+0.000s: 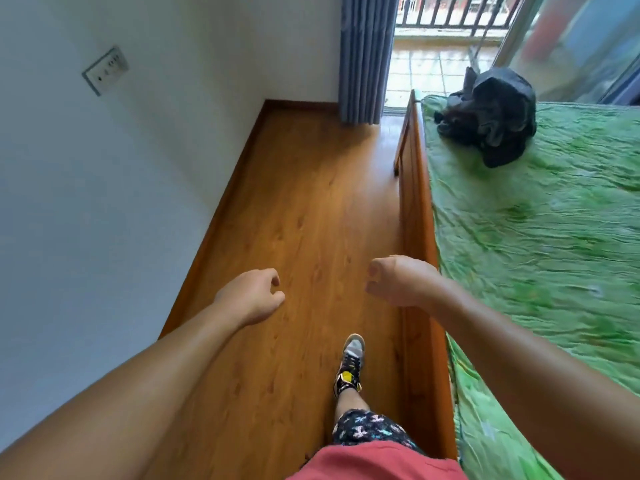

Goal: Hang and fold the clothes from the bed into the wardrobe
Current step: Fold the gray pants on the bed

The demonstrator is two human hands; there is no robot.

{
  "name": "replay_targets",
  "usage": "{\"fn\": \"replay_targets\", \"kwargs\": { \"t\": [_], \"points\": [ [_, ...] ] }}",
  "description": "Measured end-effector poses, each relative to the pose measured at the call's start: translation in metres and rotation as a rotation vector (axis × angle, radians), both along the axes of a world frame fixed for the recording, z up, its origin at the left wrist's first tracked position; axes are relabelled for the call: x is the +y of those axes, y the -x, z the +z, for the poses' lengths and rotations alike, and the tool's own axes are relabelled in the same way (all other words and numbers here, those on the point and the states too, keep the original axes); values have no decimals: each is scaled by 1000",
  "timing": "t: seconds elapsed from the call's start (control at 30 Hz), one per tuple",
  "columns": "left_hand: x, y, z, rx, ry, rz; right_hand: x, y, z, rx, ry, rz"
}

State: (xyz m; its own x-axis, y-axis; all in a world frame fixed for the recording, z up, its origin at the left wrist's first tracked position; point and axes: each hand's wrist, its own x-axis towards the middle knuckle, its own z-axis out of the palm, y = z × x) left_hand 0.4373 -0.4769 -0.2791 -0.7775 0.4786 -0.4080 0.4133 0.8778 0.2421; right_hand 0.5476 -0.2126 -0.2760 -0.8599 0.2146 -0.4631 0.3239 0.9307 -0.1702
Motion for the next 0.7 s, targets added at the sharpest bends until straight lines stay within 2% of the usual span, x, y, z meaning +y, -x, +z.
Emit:
{"fn": "replay_targets", "kwargs": {
  "t": [0.23,0.43,0.7],
  "points": [
    [151,138,22,49,-17,-109,123,111,6,69,10,-108],
    [267,230,40,58,-37,-221,220,174,33,84,-47,-195],
    [421,359,29,65,-76,-418,341,272,28,14,-78,-438]
  ]
}}
